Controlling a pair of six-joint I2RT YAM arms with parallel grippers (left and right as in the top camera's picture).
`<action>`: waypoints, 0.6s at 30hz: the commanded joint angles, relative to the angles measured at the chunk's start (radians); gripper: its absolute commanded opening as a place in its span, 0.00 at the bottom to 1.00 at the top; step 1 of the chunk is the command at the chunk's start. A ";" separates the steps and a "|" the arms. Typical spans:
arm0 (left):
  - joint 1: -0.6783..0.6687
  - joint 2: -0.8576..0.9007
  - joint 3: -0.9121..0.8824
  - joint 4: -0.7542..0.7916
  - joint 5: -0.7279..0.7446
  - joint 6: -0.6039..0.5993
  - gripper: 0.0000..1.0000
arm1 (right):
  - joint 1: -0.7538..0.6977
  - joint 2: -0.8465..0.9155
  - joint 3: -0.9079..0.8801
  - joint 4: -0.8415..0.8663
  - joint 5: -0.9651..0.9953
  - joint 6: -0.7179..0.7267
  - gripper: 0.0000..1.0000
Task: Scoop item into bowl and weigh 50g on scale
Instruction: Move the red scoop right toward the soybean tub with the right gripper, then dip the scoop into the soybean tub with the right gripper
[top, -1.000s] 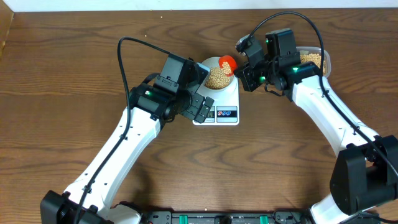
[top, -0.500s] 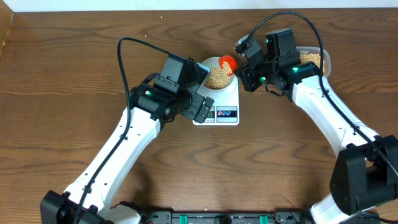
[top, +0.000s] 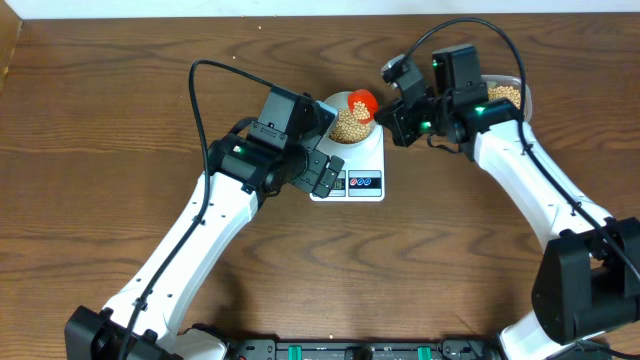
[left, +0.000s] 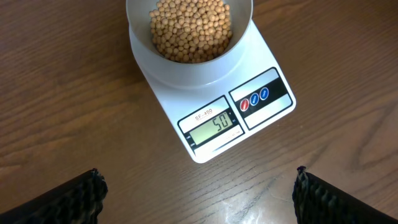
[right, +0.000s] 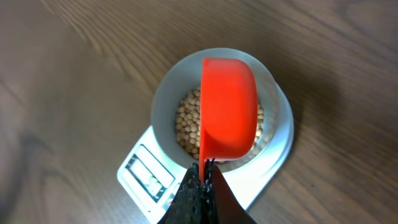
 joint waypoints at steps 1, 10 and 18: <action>0.004 0.006 0.001 -0.003 0.002 0.006 0.98 | -0.038 -0.023 -0.002 0.007 -0.135 0.059 0.01; 0.004 0.006 0.001 -0.003 0.002 0.006 0.98 | -0.166 -0.023 -0.002 0.042 -0.426 0.093 0.01; 0.004 0.006 0.001 -0.003 0.002 0.006 0.98 | -0.321 -0.037 -0.002 -0.002 -0.497 0.092 0.01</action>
